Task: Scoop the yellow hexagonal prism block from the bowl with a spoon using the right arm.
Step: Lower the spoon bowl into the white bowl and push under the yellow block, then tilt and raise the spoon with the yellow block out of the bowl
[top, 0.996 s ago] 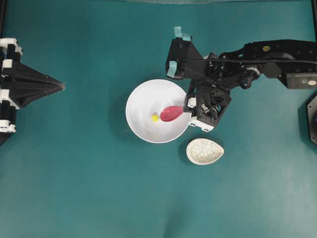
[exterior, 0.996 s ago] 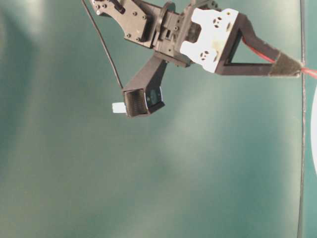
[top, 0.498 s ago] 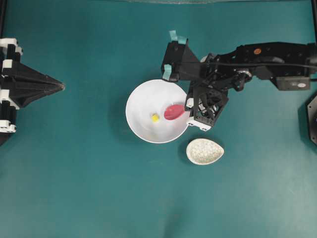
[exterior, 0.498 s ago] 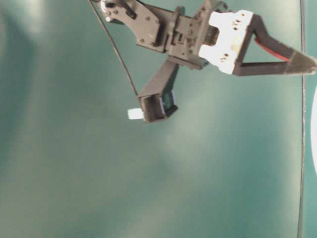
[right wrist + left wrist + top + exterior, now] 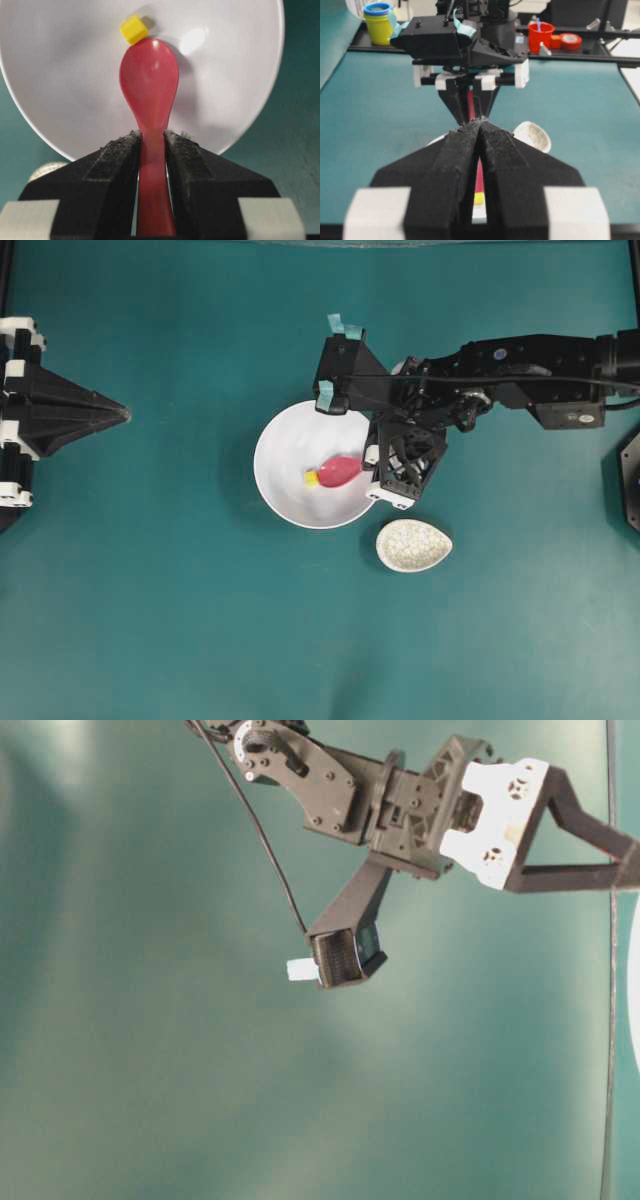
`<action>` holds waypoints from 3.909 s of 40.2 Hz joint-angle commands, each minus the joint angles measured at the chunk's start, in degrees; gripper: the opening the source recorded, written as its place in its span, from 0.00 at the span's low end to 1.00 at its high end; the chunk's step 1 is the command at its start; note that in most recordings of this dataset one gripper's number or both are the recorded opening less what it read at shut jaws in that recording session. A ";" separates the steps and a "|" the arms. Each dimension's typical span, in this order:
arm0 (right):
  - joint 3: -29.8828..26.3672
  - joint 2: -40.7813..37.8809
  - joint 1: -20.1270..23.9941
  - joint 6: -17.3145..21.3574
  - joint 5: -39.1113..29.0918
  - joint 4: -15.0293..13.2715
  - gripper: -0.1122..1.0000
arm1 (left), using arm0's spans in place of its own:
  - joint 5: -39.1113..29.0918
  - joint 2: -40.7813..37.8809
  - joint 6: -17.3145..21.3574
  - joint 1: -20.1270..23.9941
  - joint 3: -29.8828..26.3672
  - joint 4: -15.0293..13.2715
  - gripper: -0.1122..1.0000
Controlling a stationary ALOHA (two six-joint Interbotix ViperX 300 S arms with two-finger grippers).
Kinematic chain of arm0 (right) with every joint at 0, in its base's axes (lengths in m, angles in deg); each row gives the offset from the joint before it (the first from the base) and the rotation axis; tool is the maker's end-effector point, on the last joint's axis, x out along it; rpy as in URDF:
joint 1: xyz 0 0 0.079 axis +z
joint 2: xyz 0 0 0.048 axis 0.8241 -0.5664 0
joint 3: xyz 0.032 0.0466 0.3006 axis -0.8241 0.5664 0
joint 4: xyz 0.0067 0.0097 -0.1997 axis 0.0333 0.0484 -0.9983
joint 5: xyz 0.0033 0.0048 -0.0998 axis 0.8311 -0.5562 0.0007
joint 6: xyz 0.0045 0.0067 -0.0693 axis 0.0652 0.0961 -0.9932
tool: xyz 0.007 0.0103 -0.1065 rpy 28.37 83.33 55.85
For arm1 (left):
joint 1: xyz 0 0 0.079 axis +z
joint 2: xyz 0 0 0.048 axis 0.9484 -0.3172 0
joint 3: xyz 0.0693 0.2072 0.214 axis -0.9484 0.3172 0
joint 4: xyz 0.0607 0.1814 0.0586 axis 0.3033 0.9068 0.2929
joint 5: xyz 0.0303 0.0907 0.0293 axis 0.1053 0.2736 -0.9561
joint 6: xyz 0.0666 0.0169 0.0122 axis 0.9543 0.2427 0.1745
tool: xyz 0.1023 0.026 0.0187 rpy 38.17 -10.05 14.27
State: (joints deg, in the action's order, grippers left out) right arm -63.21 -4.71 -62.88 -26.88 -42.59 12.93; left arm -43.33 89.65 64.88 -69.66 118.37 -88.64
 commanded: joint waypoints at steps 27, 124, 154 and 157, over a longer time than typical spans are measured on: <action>-1.23 -1.85 0.18 -0.09 8.53 -0.09 0.31 | -0.44 -0.26 0.18 0.09 -1.14 0.09 0.09; 5.54 18.54 0.18 2.29 17.23 2.90 0.31 | -0.44 -0.26 0.18 0.09 -1.23 0.09 0.09; 6.59 22.24 0.18 2.11 15.73 2.81 0.31 | -0.44 -0.26 0.00 0.09 -1.14 0.09 0.09; 6.68 22.24 0.18 2.02 15.73 2.72 0.31 | -0.44 -0.26 0.00 0.09 -1.14 0.09 0.09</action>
State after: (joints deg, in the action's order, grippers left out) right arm -55.83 16.48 -62.79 -24.68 -27.29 15.65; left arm -44.04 89.65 64.97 -69.66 118.37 -88.73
